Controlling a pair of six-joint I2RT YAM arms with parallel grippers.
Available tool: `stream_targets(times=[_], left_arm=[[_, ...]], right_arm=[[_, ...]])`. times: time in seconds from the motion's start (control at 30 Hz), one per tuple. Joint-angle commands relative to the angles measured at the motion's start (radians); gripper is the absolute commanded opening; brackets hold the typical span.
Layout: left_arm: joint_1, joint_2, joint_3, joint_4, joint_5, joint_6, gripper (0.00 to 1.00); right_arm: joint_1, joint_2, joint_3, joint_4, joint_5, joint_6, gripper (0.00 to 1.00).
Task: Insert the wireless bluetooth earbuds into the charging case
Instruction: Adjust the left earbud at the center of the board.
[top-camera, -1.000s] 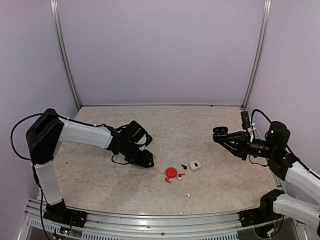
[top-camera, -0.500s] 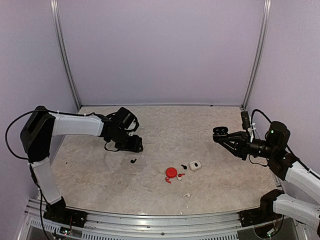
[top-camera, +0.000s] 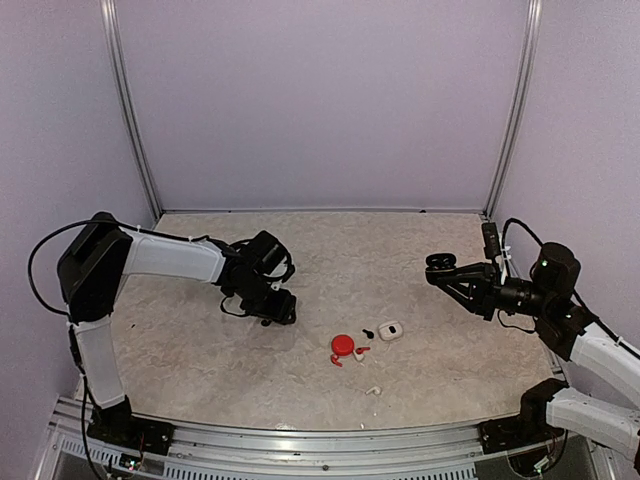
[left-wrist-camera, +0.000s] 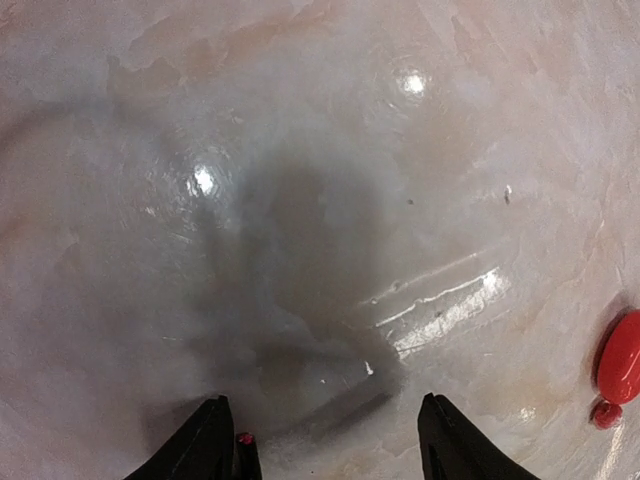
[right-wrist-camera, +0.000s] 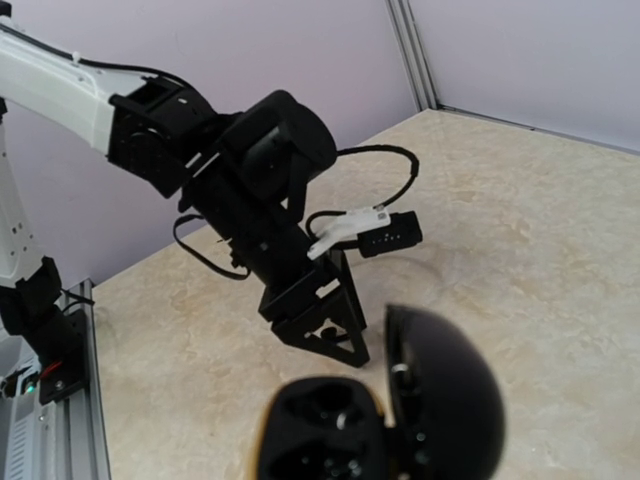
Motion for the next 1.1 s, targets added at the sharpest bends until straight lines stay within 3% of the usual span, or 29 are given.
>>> stream_targets(times=[0.0,0.23,0.63,0.8,1.07], left_arm=[[-0.038,0.016,-0.012,-0.056,0.012,0.018,0.63],[-0.095,-0.035,-0.083,-0.114,0.005,0.009,0.63],[-0.060,-0.163,-0.217,-0.110,-0.025,-0.026,0.65],[-0.098,-0.202,-0.134,-0.098,-0.053,-0.035,0.65],[-0.103,-0.131,0.030,-0.074,-0.097,-0.026,0.64]], right_arm=[[-0.013,-0.018,-0.001,0.007,0.005,-0.005,0.00],[-0.013,-0.008,0.002,0.010,0.002,-0.005,0.00],[-0.013,-0.002,0.005,0.008,0.004,-0.008,0.00],[-0.013,0.010,0.004,0.022,-0.003,-0.004,0.00],[-0.014,0.010,0.007,0.023,-0.006,-0.003,0.00]])
